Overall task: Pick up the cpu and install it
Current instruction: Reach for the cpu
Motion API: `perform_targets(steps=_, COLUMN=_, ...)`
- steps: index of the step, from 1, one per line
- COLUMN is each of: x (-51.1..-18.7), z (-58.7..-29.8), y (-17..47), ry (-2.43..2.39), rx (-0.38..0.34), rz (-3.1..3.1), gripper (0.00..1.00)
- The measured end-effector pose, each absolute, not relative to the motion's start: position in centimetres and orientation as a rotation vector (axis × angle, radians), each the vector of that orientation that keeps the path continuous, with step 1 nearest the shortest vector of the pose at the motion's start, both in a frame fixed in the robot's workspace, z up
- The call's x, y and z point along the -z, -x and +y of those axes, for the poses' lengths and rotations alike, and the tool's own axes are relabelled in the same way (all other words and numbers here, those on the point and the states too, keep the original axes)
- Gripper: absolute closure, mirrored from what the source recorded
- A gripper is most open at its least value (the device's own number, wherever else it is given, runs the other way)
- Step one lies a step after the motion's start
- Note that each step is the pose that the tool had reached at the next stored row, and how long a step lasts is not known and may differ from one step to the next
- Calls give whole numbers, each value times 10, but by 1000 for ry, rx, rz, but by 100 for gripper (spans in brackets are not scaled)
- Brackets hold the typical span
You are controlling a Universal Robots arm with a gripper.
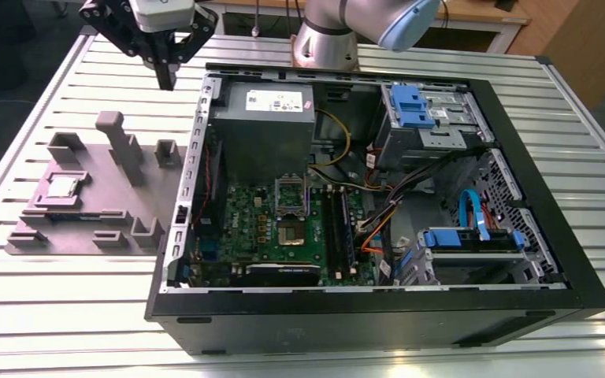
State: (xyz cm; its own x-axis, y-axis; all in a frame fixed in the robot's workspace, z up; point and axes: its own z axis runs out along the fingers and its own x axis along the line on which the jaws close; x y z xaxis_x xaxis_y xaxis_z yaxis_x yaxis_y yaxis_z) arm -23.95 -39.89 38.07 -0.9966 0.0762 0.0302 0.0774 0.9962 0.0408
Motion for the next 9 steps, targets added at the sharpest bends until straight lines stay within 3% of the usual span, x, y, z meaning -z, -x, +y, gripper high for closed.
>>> perform_targets(steps=9, x=-380, z=-399, y=242, ry=120, rx=65, rz=-3110, gripper=90)
